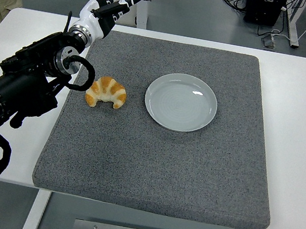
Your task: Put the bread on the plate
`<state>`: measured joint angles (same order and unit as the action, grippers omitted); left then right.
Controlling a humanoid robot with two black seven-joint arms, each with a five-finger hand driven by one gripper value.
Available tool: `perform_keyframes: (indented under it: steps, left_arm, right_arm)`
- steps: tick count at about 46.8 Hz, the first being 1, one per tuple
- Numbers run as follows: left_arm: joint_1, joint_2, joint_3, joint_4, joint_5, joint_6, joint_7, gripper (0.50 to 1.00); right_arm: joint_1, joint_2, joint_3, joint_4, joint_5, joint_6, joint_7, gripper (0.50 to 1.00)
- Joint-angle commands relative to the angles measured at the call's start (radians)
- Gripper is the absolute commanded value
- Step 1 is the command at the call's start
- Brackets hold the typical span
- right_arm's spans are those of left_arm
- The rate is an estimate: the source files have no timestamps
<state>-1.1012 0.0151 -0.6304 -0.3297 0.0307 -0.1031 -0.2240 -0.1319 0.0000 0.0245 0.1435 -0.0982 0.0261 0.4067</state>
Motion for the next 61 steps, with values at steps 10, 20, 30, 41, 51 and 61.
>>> perform_keyframes:
  steps: [10,20,30,41,51,61]
  left_arm:
    - [0.007,0.002,0.008,0.000,0.000,0.000,-0.003,0.987]
    - [0.004,0.006,0.009,0.000,0.000,0.009,0.000,0.987]
    - [0.006,0.009,0.014,0.000,0.002,0.008,0.003,0.987]
    - [0.003,0.011,0.012,0.000,0.000,0.006,0.003,0.987]
    - [0.003,0.011,-0.002,0.000,0.000,0.003,0.002,0.987]
    - [-0.003,0.009,0.001,0.000,0.002,0.006,0.000,0.987]
  right_arm:
    - [0.000,0.000,0.000,0.001,0.000,0.000,0.001,1.000]
    - [0.000,0.000,0.000,-0.001,0.000,0.000,0.000,1.000]
    - [0.000,0.000,0.000,0.001,0.000,0.000,0.000,1.000]
    - [0.000,0.000,0.000,0.001,0.000,0.000,0.000,1.000]
    - [0.000,0.000,0.000,0.001,0.000,0.000,0.000,1.000]
    - [0.000,0.000,0.000,-0.001,0.000,0.000,0.001,1.000]
